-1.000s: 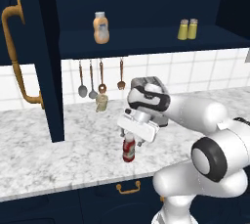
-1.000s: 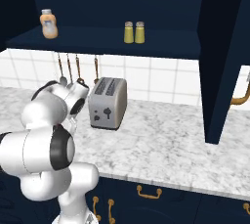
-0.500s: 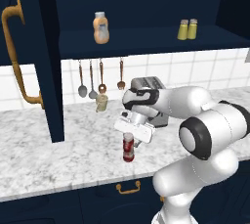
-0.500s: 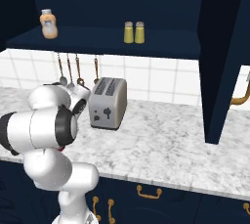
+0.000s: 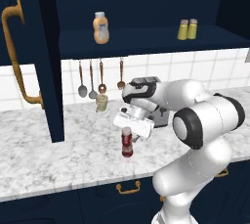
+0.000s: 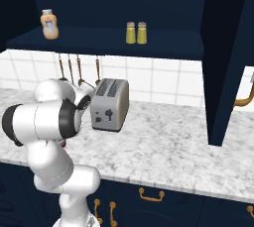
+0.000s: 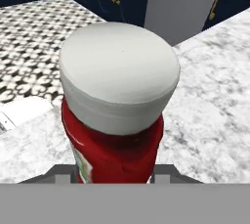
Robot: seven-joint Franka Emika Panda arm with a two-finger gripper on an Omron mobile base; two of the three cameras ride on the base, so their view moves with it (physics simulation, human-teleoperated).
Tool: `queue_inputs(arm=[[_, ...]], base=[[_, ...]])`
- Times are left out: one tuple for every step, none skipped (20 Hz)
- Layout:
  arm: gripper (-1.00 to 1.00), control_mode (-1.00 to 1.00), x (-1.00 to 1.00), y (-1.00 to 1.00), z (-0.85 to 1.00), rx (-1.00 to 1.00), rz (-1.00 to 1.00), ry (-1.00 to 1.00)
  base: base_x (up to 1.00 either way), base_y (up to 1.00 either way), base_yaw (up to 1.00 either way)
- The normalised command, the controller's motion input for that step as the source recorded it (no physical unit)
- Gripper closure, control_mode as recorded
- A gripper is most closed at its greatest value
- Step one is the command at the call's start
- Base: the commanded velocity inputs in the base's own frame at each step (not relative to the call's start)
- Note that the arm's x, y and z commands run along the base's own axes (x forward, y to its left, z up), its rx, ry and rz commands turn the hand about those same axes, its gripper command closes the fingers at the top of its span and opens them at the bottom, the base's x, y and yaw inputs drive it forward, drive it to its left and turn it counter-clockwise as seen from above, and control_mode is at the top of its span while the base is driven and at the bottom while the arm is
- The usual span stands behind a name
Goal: Put the shaker and condiment bottle from the counter next to their counterparts in the cabinet.
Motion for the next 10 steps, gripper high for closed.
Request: queue_inputs(arm=[[1.0, -1.0, 0.0, -0.06, 0.26, 0.07, 0.0, 0.0], [1.0, -1.0, 0.0, -0.11, 0.34, 0.07, 0.0, 0.0], [1.0, -1.0, 0.0, -0.14, 0.39, 0.09, 0.0, -0.01], [1.0, -1.0, 0.0, -0.16, 0.43, 0.1, 0.0, 0.0], [1.0, -1.0, 0.0, -0.18, 0.51, 0.09, -0.02, 0.0], [1.0, -1.0, 0.0, -0.21, 0.59, 0.09, -0.06, 0.0], [1.0, -1.0, 0.0, -0.14, 0.62, 0.07, -0.11, 0.0], [1.0, -1.0, 0.0, -0.11, 0.63, 0.07, -0.13, 0.0], [1.0, -1.0, 0.0, -0.09, 0.66, 0.07, -0.15, 0.0], [1.0, -1.0, 0.0, -0.06, 0.69, 0.09, -0.17, 0.0]], base=[[0.0, 0.0, 0.0], [0.0, 0.0, 0.0], [0.0, 0.0, 0.0], [0.0, 0.0, 0.0], [0.0, 0.0, 0.0], [0.0, 0.0, 0.0], [0.0, 0.0, 0.0], [0.0, 0.0, 0.0], [0.0, 0.0, 0.0], [0.0, 0.0, 0.0]])
